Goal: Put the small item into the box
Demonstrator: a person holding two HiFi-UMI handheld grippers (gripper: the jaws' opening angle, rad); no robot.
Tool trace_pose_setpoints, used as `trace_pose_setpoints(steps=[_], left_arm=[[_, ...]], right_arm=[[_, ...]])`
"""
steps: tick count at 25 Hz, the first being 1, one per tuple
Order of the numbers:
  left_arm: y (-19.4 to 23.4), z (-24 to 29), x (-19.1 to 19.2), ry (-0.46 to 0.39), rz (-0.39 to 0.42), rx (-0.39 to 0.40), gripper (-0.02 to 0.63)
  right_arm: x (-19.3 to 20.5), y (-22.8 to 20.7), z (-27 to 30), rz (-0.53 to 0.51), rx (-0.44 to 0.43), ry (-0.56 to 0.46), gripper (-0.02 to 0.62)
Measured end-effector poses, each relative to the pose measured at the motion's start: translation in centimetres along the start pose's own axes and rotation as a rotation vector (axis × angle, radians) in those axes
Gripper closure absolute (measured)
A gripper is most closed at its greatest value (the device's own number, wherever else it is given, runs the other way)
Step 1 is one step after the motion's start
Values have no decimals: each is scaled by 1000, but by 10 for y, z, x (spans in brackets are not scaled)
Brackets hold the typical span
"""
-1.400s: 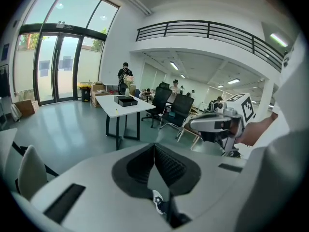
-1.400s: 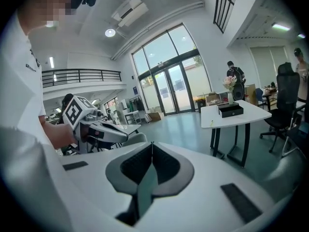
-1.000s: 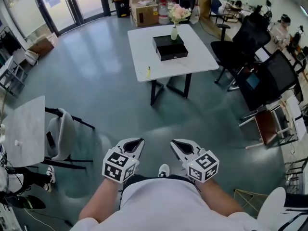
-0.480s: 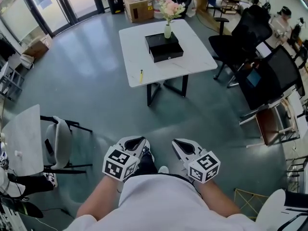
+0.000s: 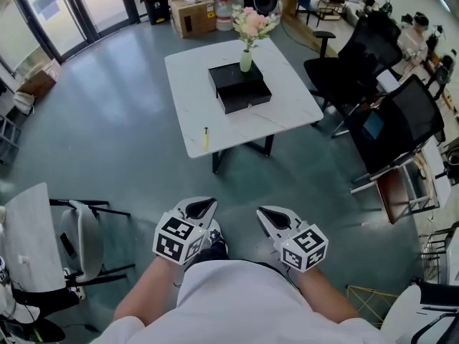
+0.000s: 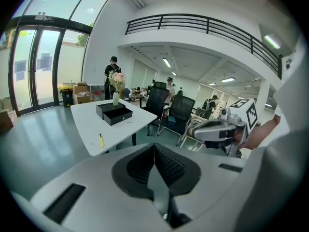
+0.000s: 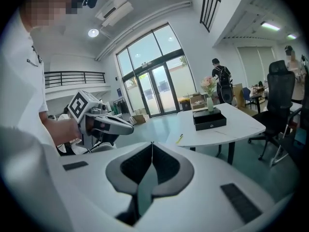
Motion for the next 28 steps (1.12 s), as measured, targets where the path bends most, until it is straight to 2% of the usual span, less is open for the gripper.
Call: trace_pose_setpoints(steps=[8,14,21,28], left_arm=[[104,12,-34,-11,-22,10,589],[168,19,-52,-35,-44,9,589],[204,20,-49,-12,-51,-18,589],[222,21,-47,-2,-94,-68,589]], right_arm=[[-53,-25,86,-64,37,69,578],[-72,-42,148,-89,58,131,578],[-72,-46,204,-158,-1,238,578],[-84,-61,243,-250,-61,261,578]])
Point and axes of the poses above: the fingertips, and each gripper's own axes: z forward along the fingers, y to its left, x out of its underside, the point moved 5 cm from there along -z, backward along the fingers, and after that the axes turned 4 degrees about -z, right-handed, at the moved point
